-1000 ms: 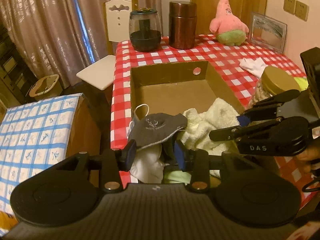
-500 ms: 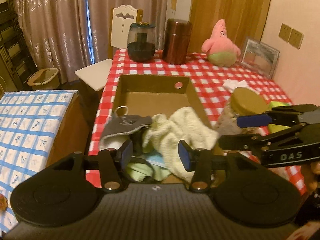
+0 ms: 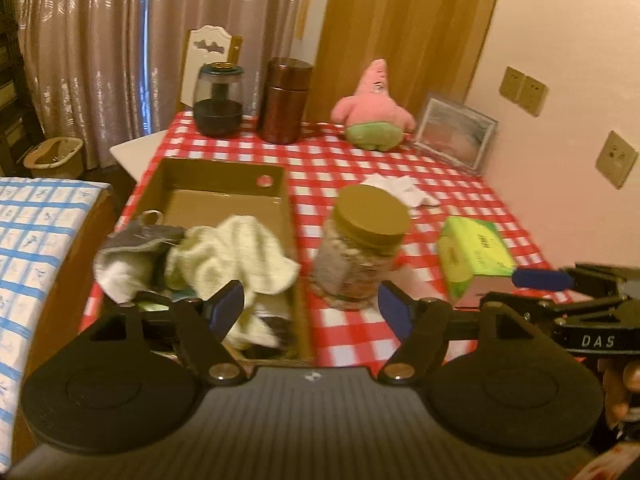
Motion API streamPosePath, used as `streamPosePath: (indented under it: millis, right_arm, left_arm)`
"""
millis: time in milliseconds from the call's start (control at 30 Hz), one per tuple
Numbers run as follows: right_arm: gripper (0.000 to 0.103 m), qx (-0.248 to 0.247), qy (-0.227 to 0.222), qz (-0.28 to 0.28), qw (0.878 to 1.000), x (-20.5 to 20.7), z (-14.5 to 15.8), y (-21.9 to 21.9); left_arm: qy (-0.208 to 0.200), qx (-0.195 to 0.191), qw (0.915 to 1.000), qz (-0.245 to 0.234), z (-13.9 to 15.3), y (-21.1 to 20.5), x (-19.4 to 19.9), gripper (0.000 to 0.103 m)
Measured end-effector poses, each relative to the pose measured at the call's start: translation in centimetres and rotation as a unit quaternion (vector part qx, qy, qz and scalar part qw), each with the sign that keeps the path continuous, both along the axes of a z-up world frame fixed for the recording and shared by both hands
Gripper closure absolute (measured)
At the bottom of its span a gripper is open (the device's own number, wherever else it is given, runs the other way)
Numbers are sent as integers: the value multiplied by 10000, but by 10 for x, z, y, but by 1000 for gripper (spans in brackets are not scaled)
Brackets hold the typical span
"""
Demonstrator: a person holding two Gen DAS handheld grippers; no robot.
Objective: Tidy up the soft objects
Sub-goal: 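Release the sock and towel into the tray and withdraw both grippers, then move the right gripper toward the clear plastic bag on the table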
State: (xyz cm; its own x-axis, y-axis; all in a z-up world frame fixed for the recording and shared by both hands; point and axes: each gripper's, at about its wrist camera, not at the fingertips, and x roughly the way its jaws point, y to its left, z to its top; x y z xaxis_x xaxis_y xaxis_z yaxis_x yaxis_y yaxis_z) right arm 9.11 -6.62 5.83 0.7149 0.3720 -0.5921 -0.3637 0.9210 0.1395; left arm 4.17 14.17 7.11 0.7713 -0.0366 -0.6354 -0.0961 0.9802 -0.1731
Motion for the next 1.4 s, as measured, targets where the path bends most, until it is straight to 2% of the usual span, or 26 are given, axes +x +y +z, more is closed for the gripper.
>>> streamPosePath:
  millis: [67,267,433,667,1033,1400]
  right_arm:
    - [35,16,22,-192,9998,-12,-1,-16]
    - [34,-40,105,-576,9983,-46,-6,-54]
    - [34,12,160,-688,9975,-59,-9,-71]
    - [34,107,208,-739,9970,-61,-11,-77]
    - [33,75,250,-758,9968,-61,-14,-76]
    - [33,-55,320,-753,9966,-52,-23,-73]
  left_arm:
    - [-13,-58,10000,8,-1,-15,-3,24]
    - [77,-25,9999,-86,-10,-54,-6,23]
    - [185,91,9997,-128,-17,-73,-5,22]
    - [259,211,9994,-120,-19,-80,-5,21]
    - [361,173,9990,-182,-29,-85,-4,21]
    - [49,248,9995,-203,-32,-81,-4,21]
